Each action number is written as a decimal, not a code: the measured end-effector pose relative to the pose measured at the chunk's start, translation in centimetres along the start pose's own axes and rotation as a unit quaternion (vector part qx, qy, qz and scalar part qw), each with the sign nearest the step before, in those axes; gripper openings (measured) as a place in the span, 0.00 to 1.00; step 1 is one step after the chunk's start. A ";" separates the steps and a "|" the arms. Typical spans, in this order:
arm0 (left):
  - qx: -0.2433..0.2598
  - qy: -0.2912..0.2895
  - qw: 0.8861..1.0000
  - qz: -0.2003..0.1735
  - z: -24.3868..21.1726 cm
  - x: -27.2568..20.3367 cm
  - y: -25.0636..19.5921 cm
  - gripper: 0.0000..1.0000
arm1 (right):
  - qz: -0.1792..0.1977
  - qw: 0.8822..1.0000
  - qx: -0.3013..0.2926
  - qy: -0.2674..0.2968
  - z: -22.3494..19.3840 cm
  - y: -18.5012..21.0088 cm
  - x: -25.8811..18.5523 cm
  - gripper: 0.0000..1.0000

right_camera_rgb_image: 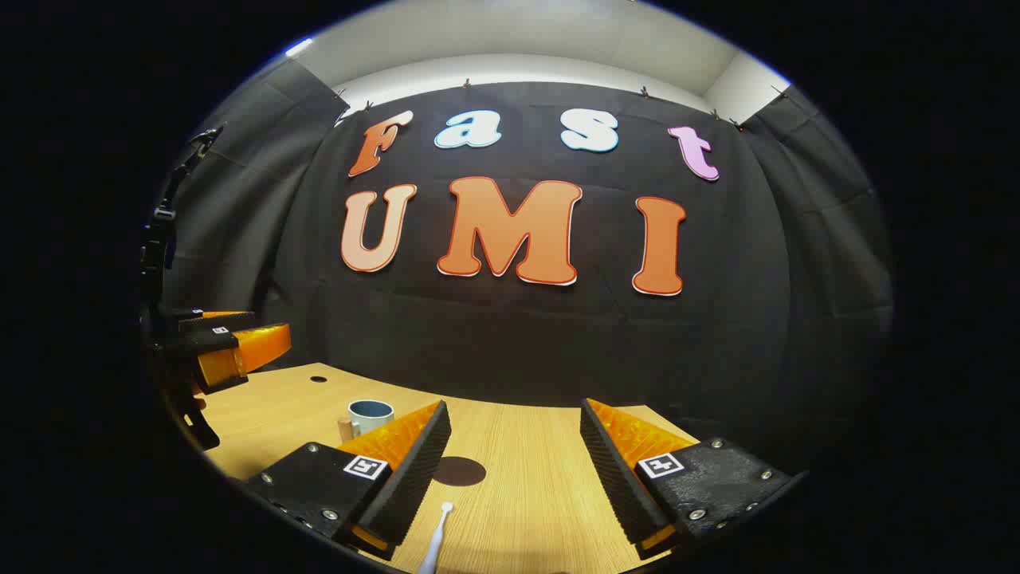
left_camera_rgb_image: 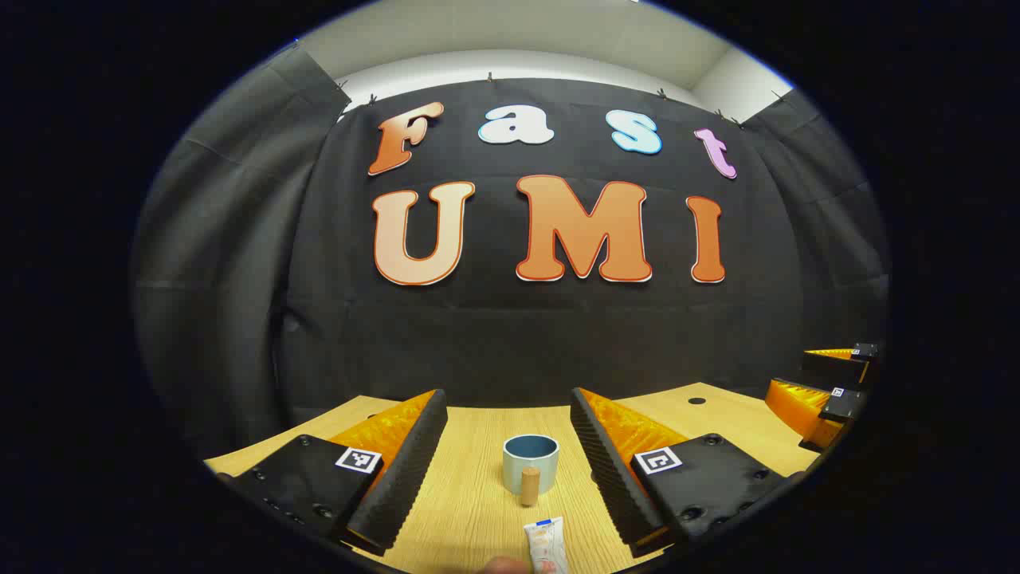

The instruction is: Put the toothbrush and toothpaste on the desktop into the cup, then pick up the cup and place it on the coaster on the desktop.

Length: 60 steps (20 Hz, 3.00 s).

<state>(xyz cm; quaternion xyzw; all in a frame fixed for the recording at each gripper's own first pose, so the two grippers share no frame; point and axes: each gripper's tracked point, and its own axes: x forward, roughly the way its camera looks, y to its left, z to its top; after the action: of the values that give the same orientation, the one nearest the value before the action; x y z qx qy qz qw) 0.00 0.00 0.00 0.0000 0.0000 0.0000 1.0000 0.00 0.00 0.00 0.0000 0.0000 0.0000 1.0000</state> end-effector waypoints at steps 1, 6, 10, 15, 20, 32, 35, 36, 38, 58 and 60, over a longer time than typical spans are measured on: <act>0.001 -0.002 1.000 -0.001 0.2 0.0 -0.1 1.00 | 0.001 1.000 -0.001 -0.002 0.2 0.1 0.0 0.98; 0.011 -0.014 1.000 -0.004 0.9 -0.3 -0.6 1.00 | 0.005 1.000 -0.001 -0.009 0.6 0.6 -0.2 0.98; 0.014 -0.016 1.000 -0.006 1.0 -0.7 -0.8 1.00 | 0.005 1.000 0.005 -0.007 0.6 0.5 -0.3 0.98; 0.017 -0.015 1.000 -0.010 1.2 -0.9 -1.1 1.00 | 0.003 1.000 0.008 -0.001 0.3 0.3 -0.4 0.98; 0.021 0.012 0.999 -0.024 0.0 -0.5 -2.2 1.00 | 0.008 0.999 0.011 0.033 -0.9 0.0 -0.3 0.98; 0.020 0.164 0.984 -0.062 -7.8 0.3 -3.9 1.00 | 0.038 0.986 0.050 0.153 -6.3 1.3 0.1 0.98; 0.021 0.216 0.974 -0.066 -10.3 0.3 -4.0 1.00 | 0.054 0.979 0.057 0.186 -7.5 2.0 0.4 0.98; 0.024 0.233 0.970 -0.066 -11.0 0.4 -4.1 1.00 | 0.056 0.977 0.056 0.197 -8.0 2.2 0.4 0.98; 0.031 0.264 0.962 -0.065 -12.5 0.5 -4.0 1.00 | 0.058 0.973 0.050 0.216 -8.7 2.1 0.4 0.99; 0.035 0.501 0.862 -0.072 -18.2 -2.7 -3.6 1.00 | 0.113 0.916 0.012 0.386 -14.6 4.8 0.5 0.95; 0.028 0.521 0.850 -0.073 -18.7 -3.3 -3.8 1.00 | 0.118 0.907 0.017 0.405 -15.4 5.2 0.5 0.95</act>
<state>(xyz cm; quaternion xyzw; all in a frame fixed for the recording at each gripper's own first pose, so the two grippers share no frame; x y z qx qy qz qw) -3.33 -3.77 -18.66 0.0280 0.5212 -0.0726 0.8499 0.50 5.15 -15.42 0.0167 0.4049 0.1175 0.9066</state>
